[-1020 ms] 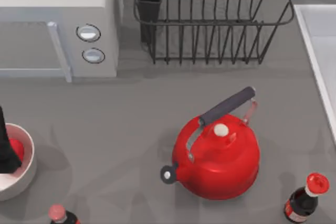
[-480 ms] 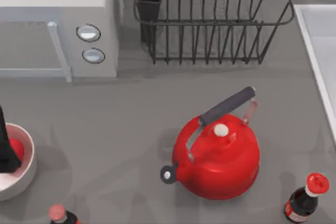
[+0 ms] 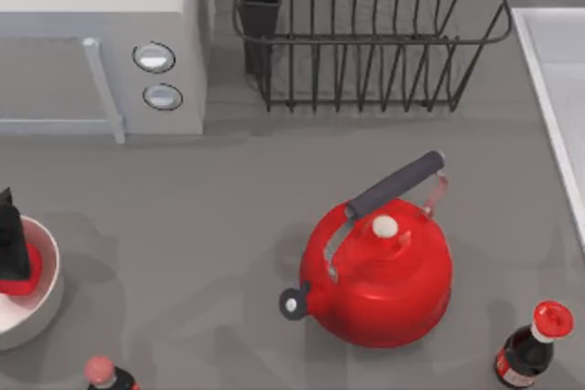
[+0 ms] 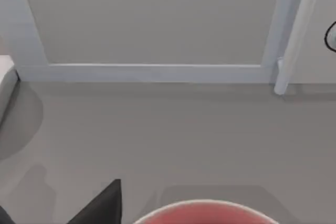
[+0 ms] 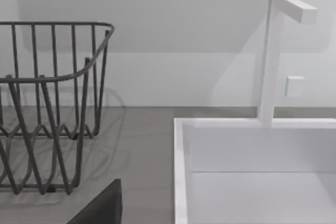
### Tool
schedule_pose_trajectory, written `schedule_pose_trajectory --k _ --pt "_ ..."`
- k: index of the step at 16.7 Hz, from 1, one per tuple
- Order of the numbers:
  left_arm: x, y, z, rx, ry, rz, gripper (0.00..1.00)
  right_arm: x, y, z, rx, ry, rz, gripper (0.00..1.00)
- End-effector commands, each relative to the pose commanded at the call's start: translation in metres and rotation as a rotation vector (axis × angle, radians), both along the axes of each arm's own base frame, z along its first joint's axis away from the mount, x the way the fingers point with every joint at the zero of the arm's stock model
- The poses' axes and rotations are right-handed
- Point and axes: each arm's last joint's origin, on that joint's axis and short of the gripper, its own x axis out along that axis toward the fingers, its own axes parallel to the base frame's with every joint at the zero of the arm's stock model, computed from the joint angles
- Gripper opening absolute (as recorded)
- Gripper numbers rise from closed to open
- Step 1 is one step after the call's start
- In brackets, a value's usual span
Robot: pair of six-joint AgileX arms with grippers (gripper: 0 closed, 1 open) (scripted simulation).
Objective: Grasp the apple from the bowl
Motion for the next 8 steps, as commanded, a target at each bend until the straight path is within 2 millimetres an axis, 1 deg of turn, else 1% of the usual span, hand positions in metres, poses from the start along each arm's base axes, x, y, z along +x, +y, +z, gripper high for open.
schedule_pose_trajectory --k 2,4,6,8 --pt "0.018 0.001 0.011 0.003 0.182 0.0 1.0 0.0 0.0 0.0 0.0 0.0 0.0 1.0" --pt "0.041 0.002 0.018 0.004 0.372 -0.001 1.0 0.0 0.0 0.0 0.0 0.0 0.0 1.0" --pt "0.067 0.003 0.02 0.005 0.56 -0.003 1.0 0.0 0.0 0.0 0.0 0.0 0.0 1.0" --pt "0.093 0.004 0.016 0.005 0.737 -0.005 1.0 0.0 0.0 0.0 0.0 0.0 0.0 1.0"
